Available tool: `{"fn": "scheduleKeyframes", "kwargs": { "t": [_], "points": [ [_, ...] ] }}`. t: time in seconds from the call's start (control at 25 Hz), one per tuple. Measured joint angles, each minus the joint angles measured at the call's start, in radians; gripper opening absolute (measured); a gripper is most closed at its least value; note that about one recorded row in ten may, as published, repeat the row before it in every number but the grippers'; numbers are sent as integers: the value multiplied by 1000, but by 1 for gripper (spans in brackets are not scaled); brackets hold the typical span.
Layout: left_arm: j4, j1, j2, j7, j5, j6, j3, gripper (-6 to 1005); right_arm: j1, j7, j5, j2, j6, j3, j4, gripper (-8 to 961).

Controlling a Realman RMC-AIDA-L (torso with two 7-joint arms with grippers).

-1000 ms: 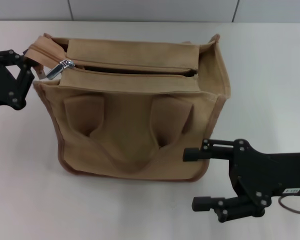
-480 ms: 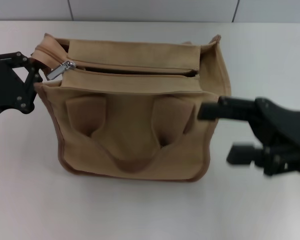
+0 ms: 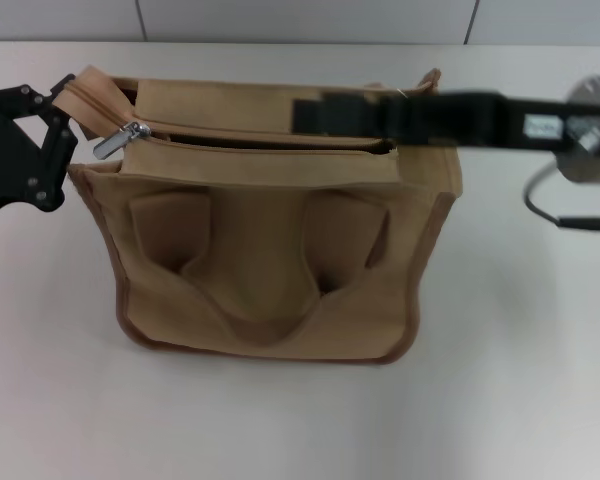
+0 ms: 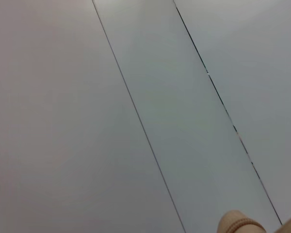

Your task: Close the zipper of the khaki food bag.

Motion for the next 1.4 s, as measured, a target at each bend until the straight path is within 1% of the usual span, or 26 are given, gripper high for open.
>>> {"fn": "scheduleKeyframes", "kwargs": {
  "t": [0.04,0.12,0.2,0.24,0.4,0.44,0.6,0.92,1.0,1.2,1.4],
  "points": [
    [0,0,0,0,0,0,0,16,0,0,0,0,0,0,0,803],
    [-12,-4,0,0,-22,0,0,16,30,60,-3,3,28,-13,-14,803],
    [-15,-5,0,0,-40,0,0,16,56,140,-2,11,77,-49,-45,803],
    [-18,-5,-1,0,-50,0,0,16,56,140,-2,11,77,-49,-45,803],
    [-25,-8,-1,-2,-71,4,2,16,97,250,0,15,175,-119,-56,803],
    [-25,-8,-1,-2,-74,5,2,16,97,250,0,15,175,-119,-56,803],
    [-37,-10,-2,1,-96,9,3,16,133,319,0,16,256,-186,-58,803],
    [-54,-13,-3,16,-111,41,5,16,168,365,1,22,316,-237,-51,803],
    [-79,-20,-4,43,-112,57,5,16,181,375,1,24,333,-255,-50,803],
    [-109,-34,-4,58,-116,86,1,16,186,376,16,26,348,-266,-48,803],
    [-114,-44,-4,58,-125,88,3,16,186,374,39,26,341,-270,-48,803]
  ]
}}
